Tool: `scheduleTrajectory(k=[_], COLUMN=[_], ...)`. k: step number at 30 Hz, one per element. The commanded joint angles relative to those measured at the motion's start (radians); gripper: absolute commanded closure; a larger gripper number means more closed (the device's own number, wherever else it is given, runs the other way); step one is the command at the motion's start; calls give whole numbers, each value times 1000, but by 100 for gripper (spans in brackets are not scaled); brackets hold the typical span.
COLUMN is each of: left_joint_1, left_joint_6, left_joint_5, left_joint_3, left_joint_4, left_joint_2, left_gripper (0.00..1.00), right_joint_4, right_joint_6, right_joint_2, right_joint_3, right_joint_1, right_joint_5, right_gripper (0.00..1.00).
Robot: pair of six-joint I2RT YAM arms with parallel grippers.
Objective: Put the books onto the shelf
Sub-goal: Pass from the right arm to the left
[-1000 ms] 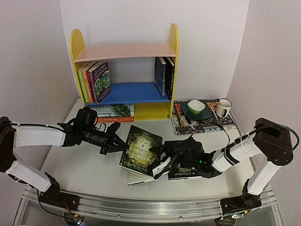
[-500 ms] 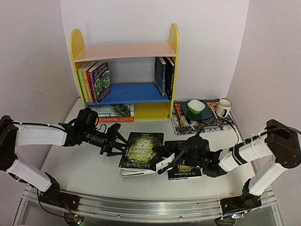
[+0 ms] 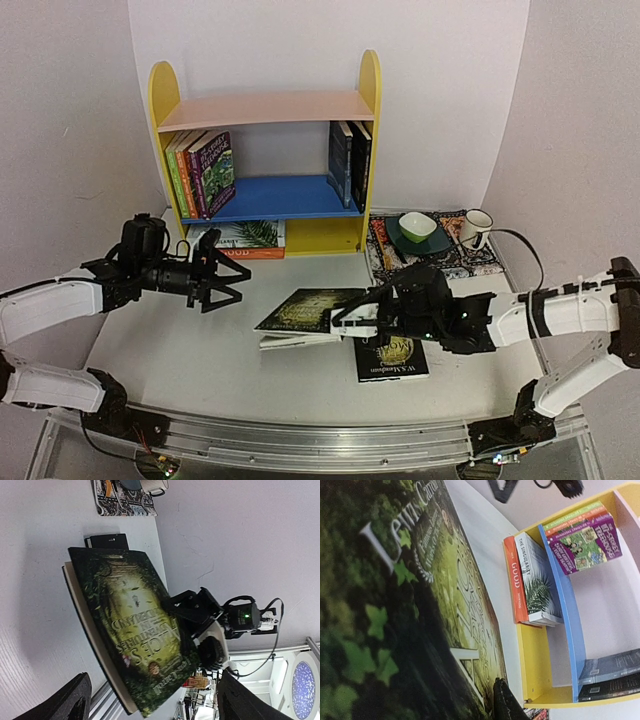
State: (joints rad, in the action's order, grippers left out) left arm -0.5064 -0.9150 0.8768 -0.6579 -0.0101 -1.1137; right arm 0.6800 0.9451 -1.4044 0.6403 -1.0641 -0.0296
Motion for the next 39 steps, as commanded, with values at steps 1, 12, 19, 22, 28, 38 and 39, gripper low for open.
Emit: scheduleTrajectory(k=[1, 12, 19, 22, 28, 38, 39], left_joint_1=[6, 6, 6, 6, 6, 5, 5], left_joint_6=[166, 484, 656, 710, 690, 596, 592], left_joint_5=[-115, -418, -348, -328, -184, -26, -14], left_joint_3=[-67, -146, -8, 9, -58, -119, -123], left_joint_4=[177, 422, 152, 74, 16, -102, -105], left_joint_2=[76, 307, 392, 385, 253, 187, 185], left_gripper=[12, 3, 1, 0, 0, 1, 0], right_joint_4=[-176, -565, -656, -680, -680, -559, -546], right_joint_6=[-387, -1069, -1330, -1341, -1421, -1497, -1503], right_joint_2=[66, -82, -162, -166, -186, -171, -171], right_joint_3=[229, 578, 747, 791, 852, 842, 842], right_joint_1=[-4, 72, 190, 194, 193, 192, 192], right_joint_5=[-131, 11, 404, 480, 669, 853, 868], right_gripper=[100, 100, 100, 100, 100, 100, 100])
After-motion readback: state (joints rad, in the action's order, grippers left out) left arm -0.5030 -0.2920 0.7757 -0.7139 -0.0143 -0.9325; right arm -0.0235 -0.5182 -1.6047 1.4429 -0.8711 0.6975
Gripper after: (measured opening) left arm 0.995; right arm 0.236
